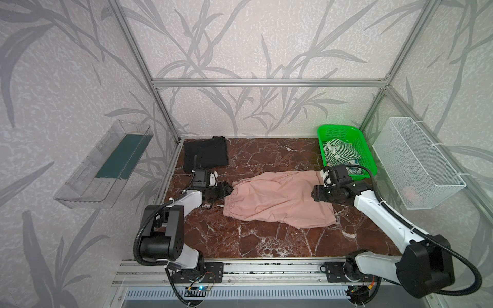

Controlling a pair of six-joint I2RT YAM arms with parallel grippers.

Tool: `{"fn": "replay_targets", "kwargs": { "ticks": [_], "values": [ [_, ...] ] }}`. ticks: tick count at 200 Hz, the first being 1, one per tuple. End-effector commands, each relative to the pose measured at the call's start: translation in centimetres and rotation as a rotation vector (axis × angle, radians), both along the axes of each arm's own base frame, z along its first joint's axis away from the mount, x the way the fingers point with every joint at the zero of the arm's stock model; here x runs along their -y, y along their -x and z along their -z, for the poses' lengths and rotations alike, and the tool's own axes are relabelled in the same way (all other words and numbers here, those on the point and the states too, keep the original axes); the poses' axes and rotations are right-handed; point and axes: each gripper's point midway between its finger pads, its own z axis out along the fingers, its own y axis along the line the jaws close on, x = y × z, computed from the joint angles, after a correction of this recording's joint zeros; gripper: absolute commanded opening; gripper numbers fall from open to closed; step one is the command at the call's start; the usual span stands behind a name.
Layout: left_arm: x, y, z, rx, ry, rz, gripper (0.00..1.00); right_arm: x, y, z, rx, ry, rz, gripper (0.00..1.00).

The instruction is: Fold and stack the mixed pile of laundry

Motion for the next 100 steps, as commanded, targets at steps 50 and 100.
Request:
{"fn": "replay_targets", "kwargs": {
  "ticks": [50,100],
  "values": [
    [3.6,-0.7,-2.1,0.067,0.227,0.110,0.50,-1.0,-1.2,0.5,0.006,-0.031,-0.017,0.66],
    [3.4,0.9,-5.5,0.117,0.257,0.061,0.65,-1.6,-2.6,0.4,0.001,-0.022,-0.050,0.67]
  ]
}}
